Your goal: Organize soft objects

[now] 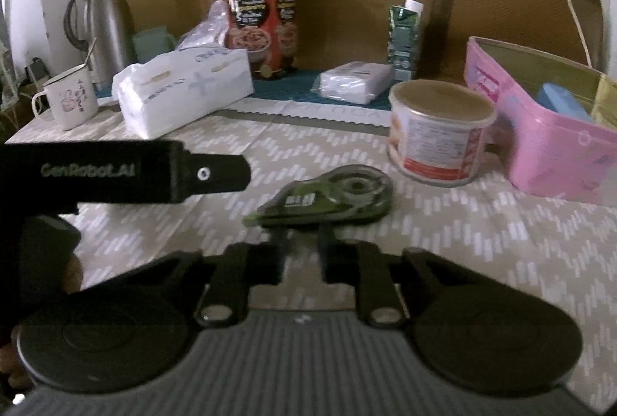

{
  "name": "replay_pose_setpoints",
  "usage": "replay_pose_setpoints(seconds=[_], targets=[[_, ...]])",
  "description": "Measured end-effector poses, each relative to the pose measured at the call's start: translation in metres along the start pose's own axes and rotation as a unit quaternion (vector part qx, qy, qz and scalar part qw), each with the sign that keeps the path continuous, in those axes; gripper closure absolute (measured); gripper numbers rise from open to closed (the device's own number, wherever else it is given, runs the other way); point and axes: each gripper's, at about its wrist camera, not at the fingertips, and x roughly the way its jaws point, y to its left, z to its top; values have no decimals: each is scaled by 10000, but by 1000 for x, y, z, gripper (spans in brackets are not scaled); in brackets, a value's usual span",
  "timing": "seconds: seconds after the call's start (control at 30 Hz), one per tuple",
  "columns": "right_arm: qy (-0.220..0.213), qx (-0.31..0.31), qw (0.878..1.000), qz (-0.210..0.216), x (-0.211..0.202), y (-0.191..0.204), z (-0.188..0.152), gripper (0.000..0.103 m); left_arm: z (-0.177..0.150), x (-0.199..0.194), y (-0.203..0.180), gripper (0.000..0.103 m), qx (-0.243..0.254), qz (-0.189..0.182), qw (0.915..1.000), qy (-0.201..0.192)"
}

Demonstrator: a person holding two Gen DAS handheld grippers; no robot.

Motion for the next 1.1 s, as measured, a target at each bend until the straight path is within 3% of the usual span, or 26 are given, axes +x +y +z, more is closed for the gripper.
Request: replay_pose_setpoints(seconds=[0.23,0.3,0.4,0.43,0.63,1.0,1.07,1.1], targets=[[-112,-339,9993,-87,-1,8,-5,81,0,0,0,0,2,-2,10000,3],[-169,-332,9992,-151,-1,8,-6,73,0,0,0,0,5,-2,10000,3],[-172,-218,9995,-156,0,4,-6,49,0,0,1,0,5,-3,10000,2],[-167,-194,9996,-111,0,3,-6,45,0,0,1,0,2,-5,10000,2],[-168,-391,9991,15,1,10,-5,39,1,0,1,0,2,-10,10000,2],[-95,-528,9985,95,13,11,4,41,1,0,1,0,4,-12,10000,3],[-117,-574,9982,99,13,11,5,51,1,1,1,0,1,-13,10000,2],[-124,-605,9980,138,12,11,4,63,1,0,1,0,4,-14,10000,3]])
